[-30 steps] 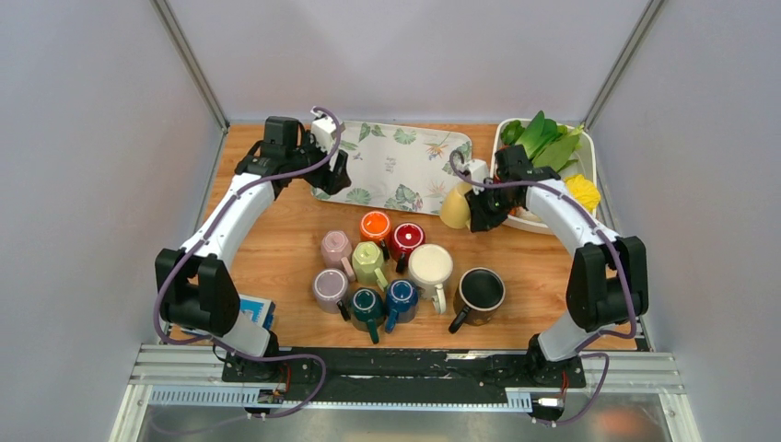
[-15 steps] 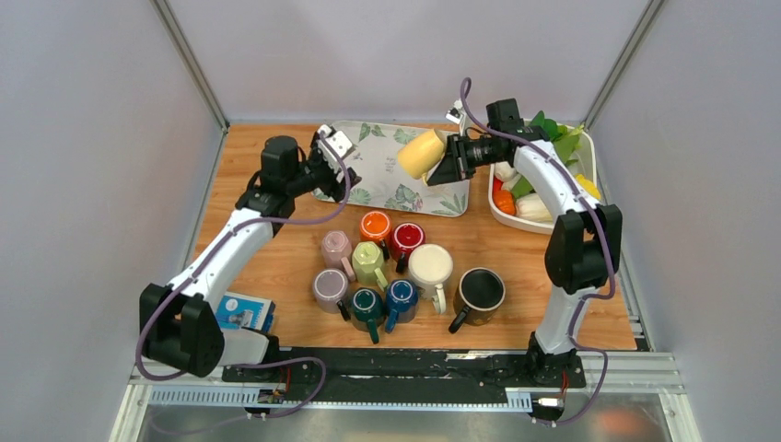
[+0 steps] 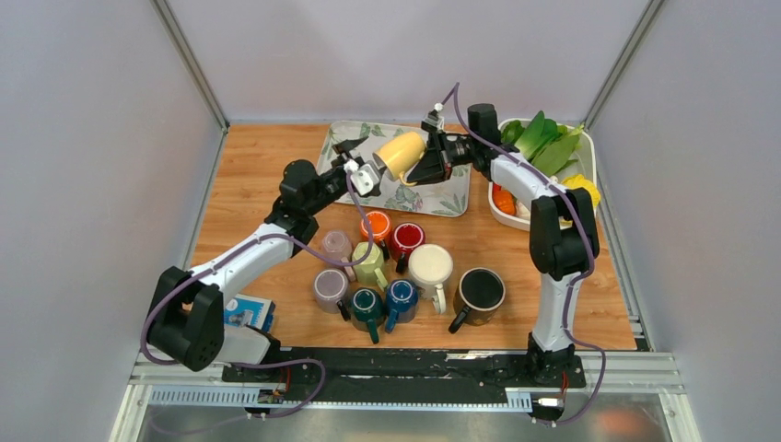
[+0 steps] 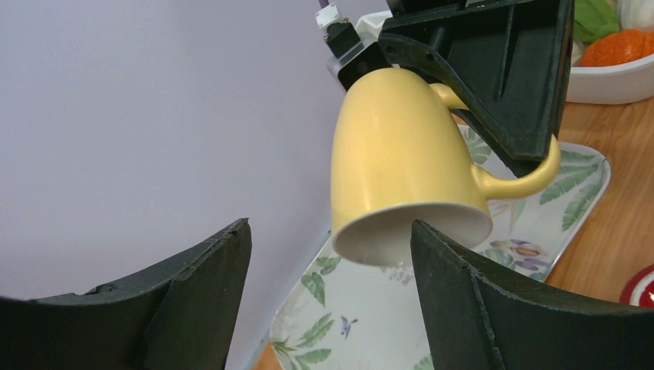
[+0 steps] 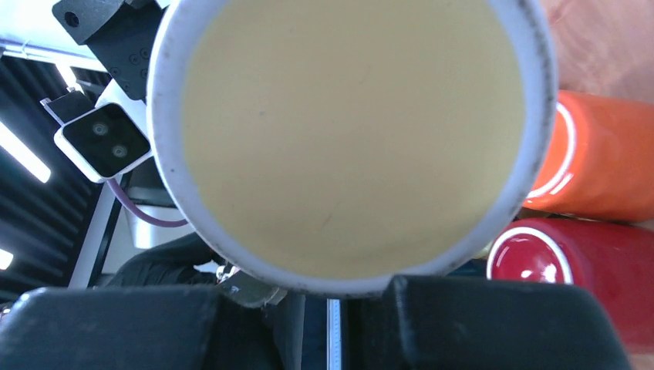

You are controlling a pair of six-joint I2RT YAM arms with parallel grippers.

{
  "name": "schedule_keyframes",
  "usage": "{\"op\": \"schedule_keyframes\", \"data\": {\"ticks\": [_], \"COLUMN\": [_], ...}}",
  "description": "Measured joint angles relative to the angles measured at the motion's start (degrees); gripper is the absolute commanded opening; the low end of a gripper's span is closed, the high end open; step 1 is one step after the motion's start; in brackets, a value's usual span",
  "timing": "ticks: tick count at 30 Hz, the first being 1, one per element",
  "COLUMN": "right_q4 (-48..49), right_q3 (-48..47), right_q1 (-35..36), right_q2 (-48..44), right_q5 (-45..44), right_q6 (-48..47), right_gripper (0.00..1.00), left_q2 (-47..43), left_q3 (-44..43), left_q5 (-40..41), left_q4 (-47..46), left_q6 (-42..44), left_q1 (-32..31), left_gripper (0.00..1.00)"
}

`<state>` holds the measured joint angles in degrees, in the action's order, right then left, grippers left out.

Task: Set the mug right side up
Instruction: Turn over the cup at the center of the board, then place the cup on the tray.

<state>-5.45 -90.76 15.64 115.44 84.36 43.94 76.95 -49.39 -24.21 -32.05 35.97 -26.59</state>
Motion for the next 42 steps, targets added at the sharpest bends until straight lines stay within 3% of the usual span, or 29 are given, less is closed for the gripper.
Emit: {"op": "schedule_keyframes", "data": {"ticks": [4,10,12,14,15,17,19,20,21,22,23,24,31,34,38,42], "right_q4": [4.0,7.2,7.4,7.5,7.5,7.8,7.8,7.8,7.8,8.0,8.1,8.1,8.2,1.0,-15.2,-16.5], "right_q3": [0.0,1.2,1.9,2.0,2.0,2.0,1.9,1.9,1.9,1.9,1.7,1.5,-4.2,-10.7,-21.7,-14.4], "right_q1": [1.4,1.6,1.5,1.3,1.2,1.2,1.0,0.8,0.6,0.3,0.2,-0.1,-5.1,-8.3,-8.2,-3.1], "right_q2": [0.0,0.0,0.0,0.0,0.0,0.0,0.0,0.0,0.1,0.2,0.3,0.4,0.9,0.9,-0.2,-9.3], "right_q5": [1.7,3.0,3.0,2.9,3.0,3.1,3.3,3.5,3.7,3.8,3.9,4.1,1.2,-5.7,-27.2,-39.1], "right_q6": [4.0,8.7,9.6,10.2,10.4,10.8,11.9,12.2,12.3,12.1,12.1,12.1,8.9,-1.5,-28.9,-51.7], "right_gripper": [0.00,0.00,0.00,0.02,0.05,0.12,0.23,0.33,0.46,0.66,0.93,0.99,1.00,1.00,1.00,1.00], "left_q2": [2.6,6.4,7.3,8.3,8.6,9.0,9.5,9.8,10.1,10.3,10.5,10.7,10.8,9.9,8.9,8.9], "left_q3": [0.0,0.0,0.0,0.0,0.0,0.0,0.0,0.0,0.0,-0.1,-0.1,-0.1,-3.3,-7.9,-16.2,-24.9], "left_q5": [0.8,2.3,2.8,3.6,3.8,3.8,3.6,3.4,3.3,3.4,4.0,4.5,11.1,14.3,17.0,16.8], "left_q4": [-3.8,-8.8,-9.9,-11.1,-11.6,-11.9,-12.2,-12.3,-12.5,-12.4,-12.3,-12.2,-2.5,6.1,20.4,34.4], "left_q6": [0.5,3.5,4.5,5.3,5.5,5.6,7.1,7.2,7.2,6.9,6.8,6.7,3.6,0.9,-5.6,-12.8], "left_q1": [-1.1,-2.3,-2.4,-2.5,-2.5,-2.5,-2.5,-2.5,-2.5,-2.6,-2.6,-2.6,-1.9,-1.4,-0.2,1.5], "left_gripper": [0.79,0.63,0.53,0.36,0.21,0.04,0.01,0.00,0.00,0.00,0.00,0.00,0.00,0.00,0.00,0.00]}}
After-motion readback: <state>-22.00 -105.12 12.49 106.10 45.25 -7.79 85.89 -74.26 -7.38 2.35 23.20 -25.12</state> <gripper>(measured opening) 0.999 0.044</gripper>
